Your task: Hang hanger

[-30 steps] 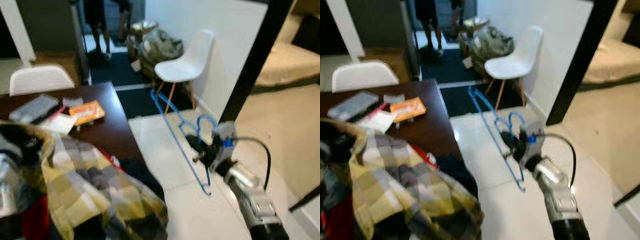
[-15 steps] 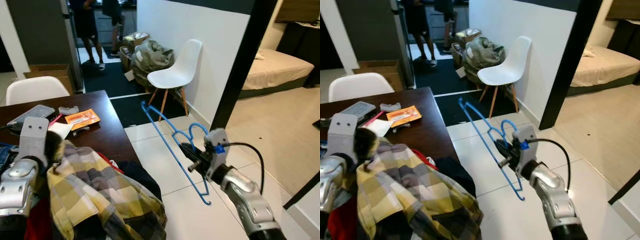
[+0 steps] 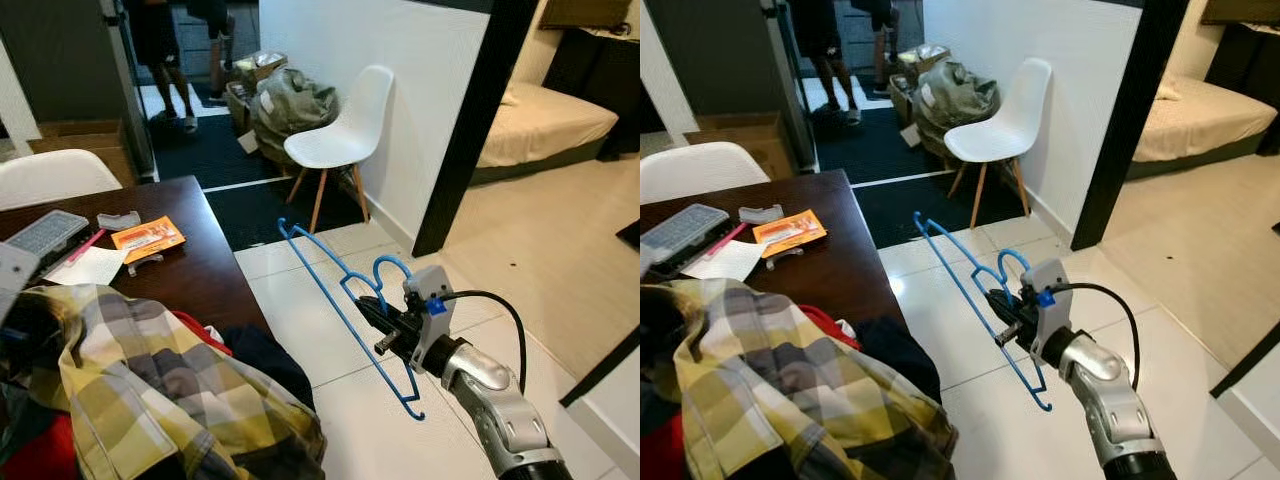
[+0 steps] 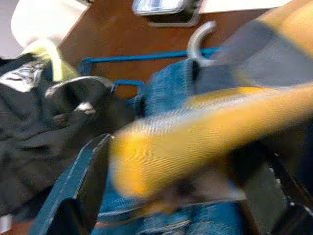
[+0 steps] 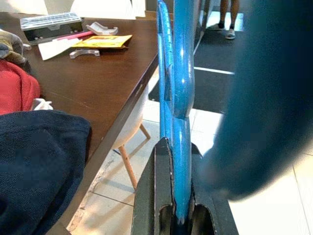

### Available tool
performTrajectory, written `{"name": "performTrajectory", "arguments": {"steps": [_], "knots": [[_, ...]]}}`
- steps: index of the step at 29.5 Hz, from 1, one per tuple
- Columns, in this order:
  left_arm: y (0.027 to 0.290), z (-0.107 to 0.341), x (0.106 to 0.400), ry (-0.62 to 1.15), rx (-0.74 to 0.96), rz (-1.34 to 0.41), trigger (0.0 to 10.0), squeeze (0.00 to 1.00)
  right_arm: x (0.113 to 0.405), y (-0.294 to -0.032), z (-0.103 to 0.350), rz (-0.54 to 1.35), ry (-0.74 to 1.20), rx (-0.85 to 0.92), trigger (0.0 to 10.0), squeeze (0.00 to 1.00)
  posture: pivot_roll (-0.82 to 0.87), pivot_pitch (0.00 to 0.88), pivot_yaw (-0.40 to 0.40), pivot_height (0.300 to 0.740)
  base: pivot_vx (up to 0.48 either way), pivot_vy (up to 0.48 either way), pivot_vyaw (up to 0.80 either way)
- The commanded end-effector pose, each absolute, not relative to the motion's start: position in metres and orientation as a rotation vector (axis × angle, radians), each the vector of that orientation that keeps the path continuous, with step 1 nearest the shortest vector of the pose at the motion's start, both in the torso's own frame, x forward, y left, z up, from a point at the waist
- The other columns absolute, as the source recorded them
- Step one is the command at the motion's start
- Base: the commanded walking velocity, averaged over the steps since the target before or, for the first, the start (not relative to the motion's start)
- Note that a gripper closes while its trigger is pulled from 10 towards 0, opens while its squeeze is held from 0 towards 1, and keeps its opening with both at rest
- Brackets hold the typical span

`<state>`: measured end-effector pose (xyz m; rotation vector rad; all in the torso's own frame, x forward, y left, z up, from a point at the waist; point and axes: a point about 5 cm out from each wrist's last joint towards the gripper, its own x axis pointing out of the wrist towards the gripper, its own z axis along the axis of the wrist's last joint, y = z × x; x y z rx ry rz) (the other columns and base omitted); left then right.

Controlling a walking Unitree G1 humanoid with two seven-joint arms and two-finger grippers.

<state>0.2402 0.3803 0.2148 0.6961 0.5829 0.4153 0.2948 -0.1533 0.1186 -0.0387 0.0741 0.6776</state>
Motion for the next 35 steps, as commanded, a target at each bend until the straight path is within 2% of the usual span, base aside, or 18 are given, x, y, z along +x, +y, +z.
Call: {"name": "performTrajectory", "arguments": {"steps": [1, 4, 9, 11, 13, 15, 16, 17, 19, 20, 21, 23, 28, 30, 32, 34, 35], "knots": [[0.383, 0.234, 0.237, 0.545, 0.735, 0.435, 10.0, 1.0, 0.296, -0.154, 0.122, 0.683, 0.069, -0.039, 10.0, 0.0, -0.01, 0.0, -0.052, 0.74, 0.0, 0.0, 0.0], [0.379, 0.256, 0.238, 0.436, 0.697, 0.442, 10.0, 1.0, 0.296, -0.154, 0.122, 0.685, 0.067, -0.036, 10.0, 0.0, 0.0, 0.0, -0.056, 0.74, 0.0, 0.0, 0.0], [0.376, 0.278, 0.238, 0.352, 0.675, 0.453, 10.0, 1.0, 0.297, -0.154, 0.123, 0.688, 0.064, -0.032, 10.0, 0.0, 0.0, 0.0, -0.058, 0.74, 0.0, 0.0, 0.0], [0.371, 0.31, 0.24, 0.155, 0.628, 0.496, 10.0, 1.0, 0.299, -0.155, 0.124, 0.685, 0.058, -0.026, 10.0, 0.0, 0.01, 0.0, -0.062, 0.74, 0.0, 0.0, 0.0], [0.359, 0.324, 0.25, -0.032, 0.444, 0.47, 10.0, 1.0, 0.301, -0.156, 0.125, 0.67, 0.051, -0.014, 10.0, 0.0, 0.01, 0.0, -0.06, 0.74, 0.0, 0.0, 0.0], [0.359, 0.324, 0.25, -0.032, 0.444, 0.47, 10.0, 1.0, 0.301, -0.156, 0.125, 0.67, 0.051, -0.014, 10.0, 0.0, 0.01, 0.0, -0.06, 0.74, 0.0, 0.0, 0.0], [0.348, 0.319, 0.258, -0.059, 0.329, 0.402, 10.0, 0.29, 0.302, -0.156, 0.125, 0.666, 0.05, -0.013, 10.0, 0.0, 0.01, 0.0, -0.06, 0.74, 0.0, 0.0, 0.0], [0.332, 0.305, 0.267, -0.04, 0.252, 0.303, 10.0, 0.0, 0.303, -0.156, 0.126, 0.664, 0.048, -0.012, 10.0, 0.0, 0.01, 0.0, -0.058, 0.74, 0.0, 0.0, 0.0], [0.301, 0.278, 0.276, 0.056, 0.206, 0.142, 10.0, 0.0, 0.303, -0.156, 0.126, 0.662, 0.047, -0.013, 10.0, 0.0, 0.01, 0.0, -0.058, 0.74, 0.0, 0.0, 0.0], [0.288, 0.266, 0.275, 0.114, 0.244, 0.053, 10.0, 0.0, 0.303, -0.156, 0.126, 0.662, 0.046, -0.012, 10.0, 0.0, 0.01, 0.0, -0.059, 0.74, 0.0, 0.0, 0.0], [0.288, 0.266, 0.275, 0.114, 0.244, 0.053, 10.0, 0.0, 0.303, -0.156, 0.126, 0.662, 0.046, -0.012, 10.0, 0.0, 0.01, 0.0, -0.059, 0.74, 0.0, 0.0, 0.0], [0.274, 0.259, 0.273, 0.134, 0.244, -0.059, 10.0, 0.0, 0.303, -0.157, 0.126, 0.66, 0.048, -0.014, 10.0, 0.0, 0.01, 0.0, -0.062, 0.74, 0.0, 0.0, 0.0], [0.268, 0.268, 0.276, 0.042, 0.166, -0.089, 10.0, 0.0, 0.304, -0.159, 0.127, 0.655, 0.047, -0.014, 10.0, 0.0, 0.01, 0.0, -0.064, 0.74, 0.0, 0.0, 0.0], [0.26, 0.277, 0.282, -0.076, 0.092, -0.099, 10.0, 0.0, 0.306, -0.16, 0.128, 0.646, 0.043, -0.011, 10.0, 0.0, 0.01, 0.0, -0.066, 0.74, 0.0, 0.0, 0.0], [0.26, 0.277, 0.282, -0.076, 0.092, -0.099, 10.0, 0.0, 0.306, -0.16, 0.128, 0.646, 0.043, -0.011, 10.0, 0.0, 0.01, 0.0, -0.066, 0.74, 0.0, 0.0, 0.0], [0.223, 0.267, 0.292, -0.18, -0.062, -0.176, 10.0, 0.0, 0.309, -0.158, 0.129, 0.638, 0.037, -0.006, 10.0, 0.0, 0.01, 0.0, -0.067, 0.74, -0.352, -0.319, 0.0], [0.223, 0.267, 0.292, -0.18, -0.062, -0.176, 10.0, 0.0, 0.309, -0.158, 0.129, 0.638, 0.037, -0.006, 10.0, 0.0, 0.01, 0.0, -0.067, 0.74, -0.356, -0.322, 0.0]]}}
